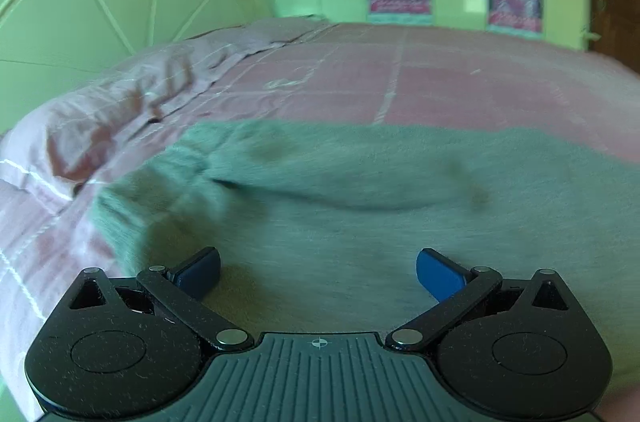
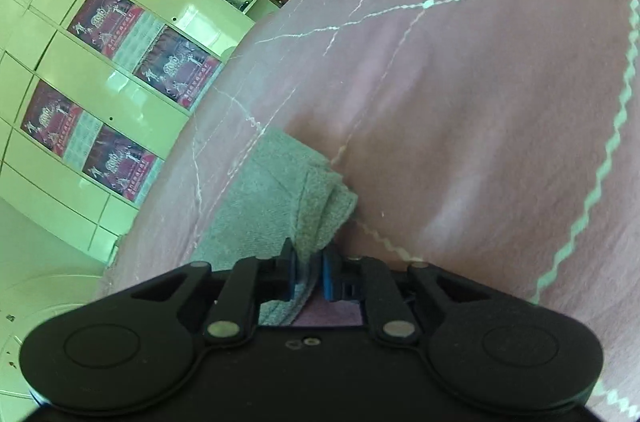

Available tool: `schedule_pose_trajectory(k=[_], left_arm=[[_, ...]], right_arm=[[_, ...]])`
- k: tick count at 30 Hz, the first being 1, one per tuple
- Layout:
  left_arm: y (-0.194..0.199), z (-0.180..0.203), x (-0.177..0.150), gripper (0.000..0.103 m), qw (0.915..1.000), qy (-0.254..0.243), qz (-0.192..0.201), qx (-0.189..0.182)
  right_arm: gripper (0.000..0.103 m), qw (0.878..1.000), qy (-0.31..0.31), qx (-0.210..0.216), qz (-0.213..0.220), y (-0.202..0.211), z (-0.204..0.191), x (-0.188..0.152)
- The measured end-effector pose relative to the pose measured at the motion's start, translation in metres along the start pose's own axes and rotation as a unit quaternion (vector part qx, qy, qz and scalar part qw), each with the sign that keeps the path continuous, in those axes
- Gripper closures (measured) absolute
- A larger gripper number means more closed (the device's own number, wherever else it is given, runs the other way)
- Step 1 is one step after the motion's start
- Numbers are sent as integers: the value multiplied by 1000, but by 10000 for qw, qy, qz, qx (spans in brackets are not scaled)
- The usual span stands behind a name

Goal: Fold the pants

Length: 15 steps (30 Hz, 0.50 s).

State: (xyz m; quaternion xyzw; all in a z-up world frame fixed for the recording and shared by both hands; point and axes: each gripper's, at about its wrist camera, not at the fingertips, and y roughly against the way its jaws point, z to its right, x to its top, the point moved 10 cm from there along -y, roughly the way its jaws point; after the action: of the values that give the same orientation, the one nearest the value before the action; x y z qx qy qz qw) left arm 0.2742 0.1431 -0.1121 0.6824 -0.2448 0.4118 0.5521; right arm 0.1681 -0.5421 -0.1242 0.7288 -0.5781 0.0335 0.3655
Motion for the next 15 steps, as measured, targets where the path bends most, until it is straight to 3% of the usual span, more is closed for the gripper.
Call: schedule_pose_trajectory(k=[2,5,7,8,9,10,12,15], left_arm=[[27,36,0,0,9980,91,325,-530],[52,113,-13,0,9928,-179,332,-1136],[64,164,-24,0,9888,-494,293,-1379],[65,193,-36,0,9866,-746,40,-1449],[64,212,-46,0,9882,-834,-199,-1267],[72,222,-44,0,9923,-771,-104,-962],[93,259,-35,0,9865,-732,27,-1461],[112,310,-28,0,9814,-934,71,-1675]], right_arm=[[85,9999,18,110,3,6,-3,-1],[77,9996,-6,218,150,14,-4,-2],[77,9996,-41,213,194,14,-2,-1],[80,9996,-52,169,223,15,0,0],[85,9996,-62,90,245,16,3,1],[86,9997,-74,29,252,17,6,2],[85,9995,-86,50,288,20,6,2],[81,9991,-18,157,385,24,4,-2]])
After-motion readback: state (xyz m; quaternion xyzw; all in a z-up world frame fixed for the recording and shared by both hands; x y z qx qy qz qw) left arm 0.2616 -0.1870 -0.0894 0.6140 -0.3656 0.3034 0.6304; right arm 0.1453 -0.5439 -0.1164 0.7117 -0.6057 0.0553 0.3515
